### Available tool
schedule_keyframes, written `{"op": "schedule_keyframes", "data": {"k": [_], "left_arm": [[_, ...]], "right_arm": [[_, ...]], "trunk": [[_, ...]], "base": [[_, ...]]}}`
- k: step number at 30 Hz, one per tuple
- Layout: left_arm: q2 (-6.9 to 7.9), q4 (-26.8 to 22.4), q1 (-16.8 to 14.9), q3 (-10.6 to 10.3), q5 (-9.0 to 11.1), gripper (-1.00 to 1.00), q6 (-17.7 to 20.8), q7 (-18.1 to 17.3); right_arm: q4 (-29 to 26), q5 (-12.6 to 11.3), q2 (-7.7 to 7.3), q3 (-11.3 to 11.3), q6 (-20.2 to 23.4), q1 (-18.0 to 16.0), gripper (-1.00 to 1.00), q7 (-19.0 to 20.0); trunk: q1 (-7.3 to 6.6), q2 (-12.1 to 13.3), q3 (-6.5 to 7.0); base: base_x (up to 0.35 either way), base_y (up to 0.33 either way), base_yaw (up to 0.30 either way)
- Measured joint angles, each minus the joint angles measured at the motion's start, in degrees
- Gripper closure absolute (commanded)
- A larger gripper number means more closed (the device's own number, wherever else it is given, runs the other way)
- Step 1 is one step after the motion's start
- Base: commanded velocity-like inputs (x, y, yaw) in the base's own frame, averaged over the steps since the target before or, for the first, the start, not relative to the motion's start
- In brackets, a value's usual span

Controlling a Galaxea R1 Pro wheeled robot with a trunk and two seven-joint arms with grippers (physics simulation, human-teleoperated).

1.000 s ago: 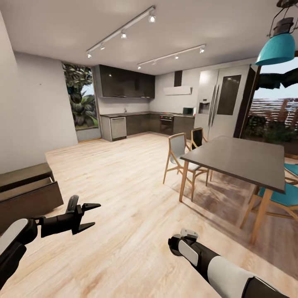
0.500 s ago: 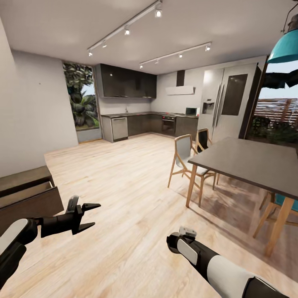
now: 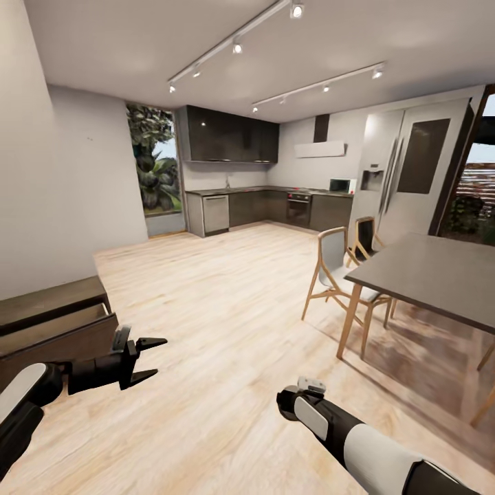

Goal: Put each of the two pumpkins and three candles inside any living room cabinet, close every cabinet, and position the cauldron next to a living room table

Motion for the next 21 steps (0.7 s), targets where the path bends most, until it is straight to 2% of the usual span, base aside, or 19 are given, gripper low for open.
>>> {"op": "schedule_keyframes", "data": {"k": [21], "left_arm": [[0.00,-0.04,-0.01,0.01,0.09,-1.00,0.00,-0.03]], "right_arm": [[0.02,0.02,0.01,0.00,0.13,0.02,1.00,-0.01]], "trunk": [[0.03,0.00,0.00]], "base": [[0.015,0.011,0.291]]}}
